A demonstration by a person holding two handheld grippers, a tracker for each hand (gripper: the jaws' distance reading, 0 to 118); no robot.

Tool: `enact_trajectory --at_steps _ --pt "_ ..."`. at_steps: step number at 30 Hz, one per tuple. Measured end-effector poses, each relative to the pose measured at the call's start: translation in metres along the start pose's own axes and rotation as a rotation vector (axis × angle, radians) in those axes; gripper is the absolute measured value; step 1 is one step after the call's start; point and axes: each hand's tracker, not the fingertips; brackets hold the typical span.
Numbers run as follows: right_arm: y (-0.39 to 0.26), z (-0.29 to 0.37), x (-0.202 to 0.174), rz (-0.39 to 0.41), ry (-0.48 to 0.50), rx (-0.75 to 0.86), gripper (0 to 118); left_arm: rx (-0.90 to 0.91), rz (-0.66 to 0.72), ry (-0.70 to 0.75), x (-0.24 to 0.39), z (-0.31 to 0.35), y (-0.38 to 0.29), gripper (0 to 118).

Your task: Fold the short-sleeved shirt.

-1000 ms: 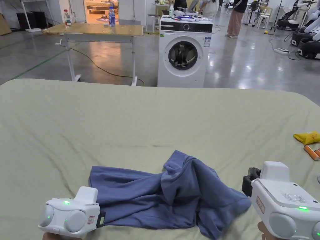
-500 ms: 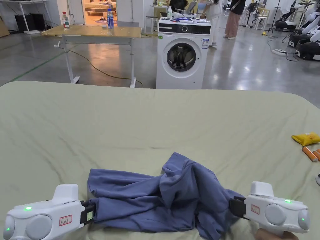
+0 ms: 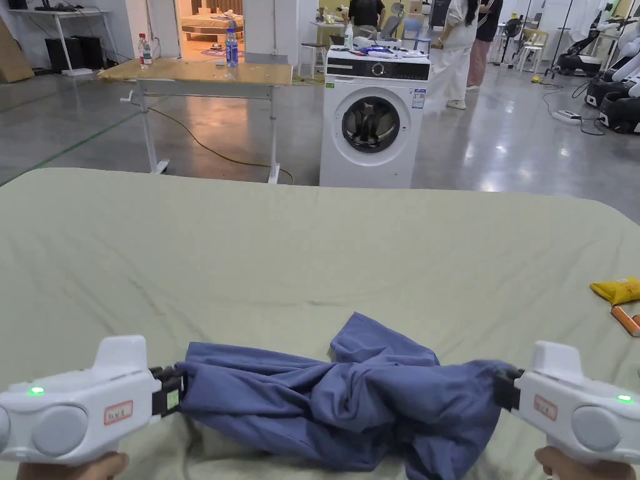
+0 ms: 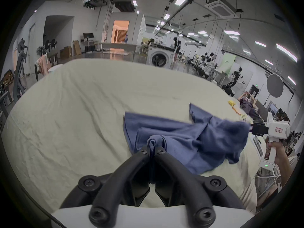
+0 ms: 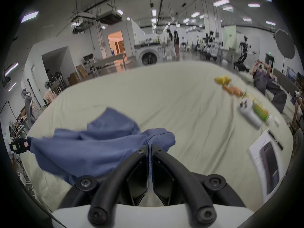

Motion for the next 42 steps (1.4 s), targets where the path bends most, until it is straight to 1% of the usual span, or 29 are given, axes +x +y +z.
enact_trajectory --at_steps 3,5,8,9,11,15,18,22,24,32,40,42 --pt "0.028 0.022 0.002 0.031 -0.020 0.085 1 0.063 -0.008 -0.006 -0.003 0.016 0.029 0" --pt "0.049 0.035 0.002 0.037 -0.005 0.115 1 0.097 -0.011 -0.025 -0.009 0.024 0.051 0" --pt "0.076 0.051 -0.003 0.108 -0.067 0.199 1 0.159 -0.047 -0.010 -0.010 0.038 0.082 0" --pt "0.084 0.054 -0.003 0.123 -0.070 0.208 1 0.171 -0.051 -0.009 -0.010 0.042 0.092 0" --pt "0.104 0.063 -0.004 0.112 -0.061 0.233 1 0.215 -0.057 -0.007 -0.011 0.051 0.115 0" --pt "0.144 0.081 -0.016 0.156 -0.087 0.308 1 0.284 -0.078 0.009 -0.009 0.071 0.156 0" --pt "0.178 0.094 -0.022 0.148 -0.097 0.359 1 0.339 -0.073 0.044 -0.012 0.084 0.185 0" --pt "0.220 0.103 -0.032 0.159 -0.100 0.403 1 0.369 -0.073 0.043 -0.015 0.093 0.224 0" --pt "0.238 0.103 -0.037 0.177 -0.108 0.425 1 0.383 -0.086 0.060 -0.013 0.093 0.242 0" --pt "0.292 0.098 -0.053 0.186 -0.117 0.481 1 0.427 -0.133 0.121 -0.013 0.087 0.296 0" --pt "0.357 0.094 -0.069 0.235 -0.155 0.526 1 0.435 -0.133 0.155 -0.015 0.088 0.338 0" --pt "0.374 0.098 -0.074 0.250 -0.165 0.544 1 0.449 -0.138 0.163 -0.011 0.092 0.358 0"
